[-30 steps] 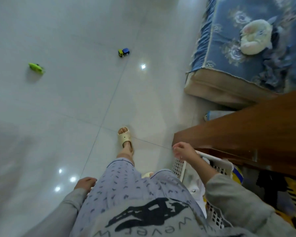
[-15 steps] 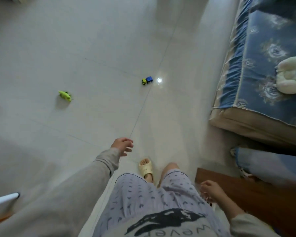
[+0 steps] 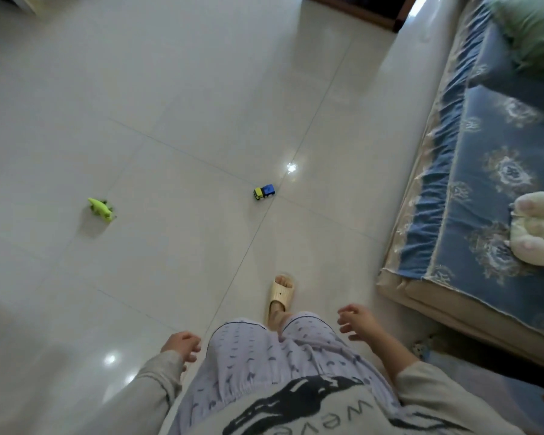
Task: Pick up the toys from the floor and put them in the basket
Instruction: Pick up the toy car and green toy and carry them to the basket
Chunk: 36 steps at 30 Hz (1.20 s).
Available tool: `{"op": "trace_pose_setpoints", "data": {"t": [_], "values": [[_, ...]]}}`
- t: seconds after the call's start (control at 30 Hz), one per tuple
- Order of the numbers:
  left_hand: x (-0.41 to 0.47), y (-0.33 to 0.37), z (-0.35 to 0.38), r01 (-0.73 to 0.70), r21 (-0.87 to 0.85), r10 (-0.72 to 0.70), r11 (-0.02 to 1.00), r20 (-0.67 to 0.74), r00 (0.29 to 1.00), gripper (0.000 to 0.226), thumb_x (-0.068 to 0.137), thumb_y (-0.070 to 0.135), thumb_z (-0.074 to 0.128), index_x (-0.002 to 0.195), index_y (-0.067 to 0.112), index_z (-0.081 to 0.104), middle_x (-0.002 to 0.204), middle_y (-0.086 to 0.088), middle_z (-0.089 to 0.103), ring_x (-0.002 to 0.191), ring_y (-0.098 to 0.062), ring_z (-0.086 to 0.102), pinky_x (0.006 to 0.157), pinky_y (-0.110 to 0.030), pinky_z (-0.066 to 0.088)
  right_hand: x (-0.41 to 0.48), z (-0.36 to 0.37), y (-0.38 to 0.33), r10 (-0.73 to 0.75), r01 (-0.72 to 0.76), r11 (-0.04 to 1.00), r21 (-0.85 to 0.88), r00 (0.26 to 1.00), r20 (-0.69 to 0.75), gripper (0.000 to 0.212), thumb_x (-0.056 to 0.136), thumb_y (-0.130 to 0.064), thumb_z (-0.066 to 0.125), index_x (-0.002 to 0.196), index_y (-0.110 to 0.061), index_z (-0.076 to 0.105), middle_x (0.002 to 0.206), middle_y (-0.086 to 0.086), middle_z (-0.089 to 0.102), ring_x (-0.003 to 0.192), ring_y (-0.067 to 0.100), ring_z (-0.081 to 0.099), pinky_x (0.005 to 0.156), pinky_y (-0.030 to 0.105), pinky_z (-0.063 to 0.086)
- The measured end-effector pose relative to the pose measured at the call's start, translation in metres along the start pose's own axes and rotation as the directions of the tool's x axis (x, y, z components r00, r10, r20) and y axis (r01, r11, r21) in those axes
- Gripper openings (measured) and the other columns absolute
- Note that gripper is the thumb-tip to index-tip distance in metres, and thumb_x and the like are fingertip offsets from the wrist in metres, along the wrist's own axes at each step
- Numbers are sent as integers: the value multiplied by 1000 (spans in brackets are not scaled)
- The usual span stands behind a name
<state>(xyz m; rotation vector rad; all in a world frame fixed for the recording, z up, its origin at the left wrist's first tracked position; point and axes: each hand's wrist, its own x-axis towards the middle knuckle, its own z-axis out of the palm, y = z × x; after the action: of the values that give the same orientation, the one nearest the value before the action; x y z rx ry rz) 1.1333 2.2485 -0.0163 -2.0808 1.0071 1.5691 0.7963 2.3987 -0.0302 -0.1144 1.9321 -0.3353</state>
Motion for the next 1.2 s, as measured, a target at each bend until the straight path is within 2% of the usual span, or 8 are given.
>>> {"op": "trace_pose_setpoints", "data": {"t": [0.27, 0.33, 0.5, 0.7, 0.8, 0.9, 1.13, 1.2], "values": [[7, 64, -4, 144, -196, -145, 970, 9, 989, 7, 89, 10, 53, 84, 7, 56, 92, -15, 56, 63, -21, 49, 58, -21, 34, 59, -64, -148, -136, 141, 982, -126, 990, 47, 12, 89, -6, 49, 93, -12, 58, 78, 6, 61, 60, 15, 56, 53, 24, 40], [17, 94, -12, 115, -202, -121, 973, -15, 993, 7, 90, 10, 51, 86, 8, 55, 96, -16, 57, 65, -21, 50, 63, -25, 35, 69, -73, -172, -143, 148, 984, -104, 988, 50, 13, 88, -4, 49, 93, -12, 58, 79, 7, 61, 60, 15, 56, 53, 25, 40], [48, 196, -39, 30, -130, -37, 991, -54, 998, 8, 91, 12, 48, 92, 11, 55, 91, -12, 59, 60, -17, 49, 58, -23, 33, 95, -83, -204, -102, 108, 987, -117, 993, 53, 14, 88, -4, 48, 93, -12, 59, 76, 5, 61, 60, 16, 57, 53, 23, 40], [77, 329, -54, -125, 22, 125, 992, 10, 992, 9, 91, 15, 47, 85, 15, 55, 94, -9, 59, 57, -14, 49, 56, -21, 33, 109, -90, -212, 90, -87, 982, -167, 996, 10, 16, 90, -6, 46, 98, -7, 59, 75, 7, 60, 61, 18, 56, 54, 24, 40], [85, 388, -63, -188, 56, 185, 981, 58, 981, 10, 89, 13, 47, 88, 15, 56, 93, -8, 61, 65, -19, 54, 55, -21, 33, 114, -93, -228, 167, -160, 959, -234, 986, 10, 16, 90, -8, 45, 99, -7, 59, 77, 7, 60, 64, 18, 57, 55, 24, 41], [97, 428, -73, -245, 124, 234, 962, 96, 967, 12, 88, 11, 47, 92, 17, 57, 93, -7, 61, 74, -23, 56, 52, -20, 32, 127, -93, -258, 169, -166, 967, -192, 986, -1, 17, 91, -9, 45, 100, -6, 59, 77, 7, 60, 63, 19, 56, 55, 23, 39], [144, 458, -103, -157, 245, 157, 957, 20, 987, 12, 87, 9, 48, 90, 16, 57, 83, -9, 59, 29, 0, 52, 49, -19, 32, 167, -92, -341, 126, -119, 979, -164, 992, 30, 13, 91, -10, 46, 95, -11, 58, 76, 6, 60, 60, 17, 55, 55, 22, 38], [161, 458, -105, -123, 236, 125, 964, 4, 992, 12, 88, 9, 48, 90, 16, 57, 88, -10, 59, 38, -7, 55, 49, -19, 32, 187, -87, -363, 118, -105, 975, -196, 991, 56, 15, 90, -9, 46, 97, -10, 59, 75, 5, 60, 60, 16, 55, 55, 22, 38]]}}
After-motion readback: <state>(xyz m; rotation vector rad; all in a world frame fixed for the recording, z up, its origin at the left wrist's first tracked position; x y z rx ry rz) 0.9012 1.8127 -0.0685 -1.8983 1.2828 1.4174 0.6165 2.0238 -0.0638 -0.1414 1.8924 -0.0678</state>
